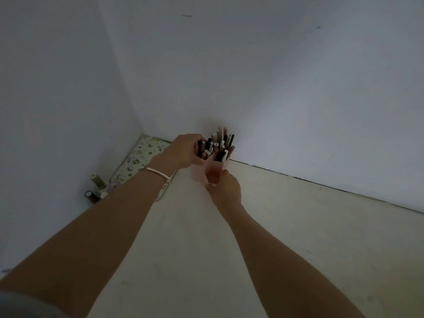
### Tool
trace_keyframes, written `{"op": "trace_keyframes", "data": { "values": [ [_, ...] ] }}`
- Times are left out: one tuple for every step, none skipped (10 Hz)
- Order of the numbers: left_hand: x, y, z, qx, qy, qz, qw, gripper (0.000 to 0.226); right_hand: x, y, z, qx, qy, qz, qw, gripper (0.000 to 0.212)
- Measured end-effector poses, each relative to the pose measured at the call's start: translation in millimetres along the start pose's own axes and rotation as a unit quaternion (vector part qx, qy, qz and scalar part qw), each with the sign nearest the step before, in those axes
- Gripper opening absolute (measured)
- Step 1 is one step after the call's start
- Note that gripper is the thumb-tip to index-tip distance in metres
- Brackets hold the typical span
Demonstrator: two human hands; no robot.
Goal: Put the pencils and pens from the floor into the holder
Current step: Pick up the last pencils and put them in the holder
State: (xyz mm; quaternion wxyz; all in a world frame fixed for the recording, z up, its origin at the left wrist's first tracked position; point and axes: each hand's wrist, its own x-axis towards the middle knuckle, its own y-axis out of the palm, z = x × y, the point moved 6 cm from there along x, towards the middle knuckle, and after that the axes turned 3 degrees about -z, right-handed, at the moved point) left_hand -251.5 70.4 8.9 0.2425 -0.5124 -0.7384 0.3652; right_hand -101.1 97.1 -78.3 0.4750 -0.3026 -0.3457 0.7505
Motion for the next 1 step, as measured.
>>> {"op": "trace_keyframes", "data": {
  "values": [
    [-4.0, 1.0, -2.1, -0.014, 0.015, 0.019, 1.0, 0.078, -3.4, 1.5, 1.1, -0.002, -0.007, -0.006, 1.0, 0.054]
  ]
}}
